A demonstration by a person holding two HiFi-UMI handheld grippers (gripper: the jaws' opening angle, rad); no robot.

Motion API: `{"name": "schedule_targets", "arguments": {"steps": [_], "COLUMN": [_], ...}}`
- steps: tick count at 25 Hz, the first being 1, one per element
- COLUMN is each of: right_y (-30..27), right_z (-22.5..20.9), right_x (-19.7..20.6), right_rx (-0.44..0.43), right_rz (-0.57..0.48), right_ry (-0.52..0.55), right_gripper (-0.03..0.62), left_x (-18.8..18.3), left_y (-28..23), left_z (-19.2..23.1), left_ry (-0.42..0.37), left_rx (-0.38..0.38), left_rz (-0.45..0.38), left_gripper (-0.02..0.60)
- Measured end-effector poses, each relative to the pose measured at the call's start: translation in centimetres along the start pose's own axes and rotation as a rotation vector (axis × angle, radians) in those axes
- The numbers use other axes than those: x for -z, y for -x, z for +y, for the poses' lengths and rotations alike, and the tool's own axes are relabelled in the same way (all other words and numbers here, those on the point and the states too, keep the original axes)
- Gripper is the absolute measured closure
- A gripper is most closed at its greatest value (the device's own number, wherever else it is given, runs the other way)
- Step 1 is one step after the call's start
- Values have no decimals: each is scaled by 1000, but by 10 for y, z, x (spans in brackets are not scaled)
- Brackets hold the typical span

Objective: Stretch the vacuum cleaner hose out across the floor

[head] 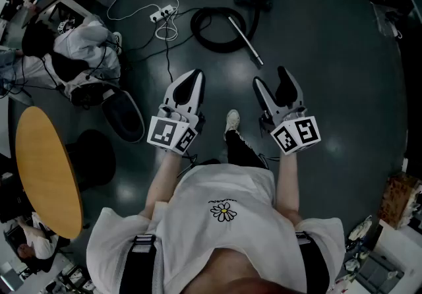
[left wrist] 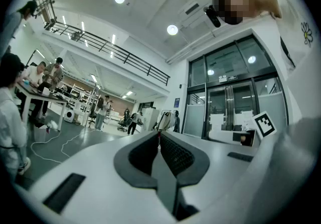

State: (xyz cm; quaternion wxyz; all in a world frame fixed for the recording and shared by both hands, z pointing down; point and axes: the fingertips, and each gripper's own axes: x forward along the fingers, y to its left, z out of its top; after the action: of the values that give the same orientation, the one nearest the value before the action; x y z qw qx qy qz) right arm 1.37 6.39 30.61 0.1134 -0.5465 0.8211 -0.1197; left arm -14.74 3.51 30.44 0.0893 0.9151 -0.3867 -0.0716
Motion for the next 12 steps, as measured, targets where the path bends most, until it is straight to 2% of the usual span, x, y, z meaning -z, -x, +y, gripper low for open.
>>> {"name": "schedule_targets", "arguments": {"steps": [1,4,6,8,12], "right_y": [-22,-84,-117,-148,-215], "right_z": [-12,-52,-78,-99,-134], "right_x": [-10,-36,-48,-51,-41], "right_rx": [-16,-52,-66,-82,-147], "right_rz": [15,37,33,44,86], "right_ry": [66,193,181,172,170], "right_gripper": [247,247,247,247,247], "left_x": [-9,-28,-32,-33,-25], "left_y": [-23,-92,-133,-169,-238], "left_z": [10,41,57,75,120], "left_ry": [1,9,23,3,-28], "left_rx": [-21,-65,-65,-63,-36], "left_rz": [-28,-75,-71,-63,-46], "left_gripper": [572,559,454,357,342]}}
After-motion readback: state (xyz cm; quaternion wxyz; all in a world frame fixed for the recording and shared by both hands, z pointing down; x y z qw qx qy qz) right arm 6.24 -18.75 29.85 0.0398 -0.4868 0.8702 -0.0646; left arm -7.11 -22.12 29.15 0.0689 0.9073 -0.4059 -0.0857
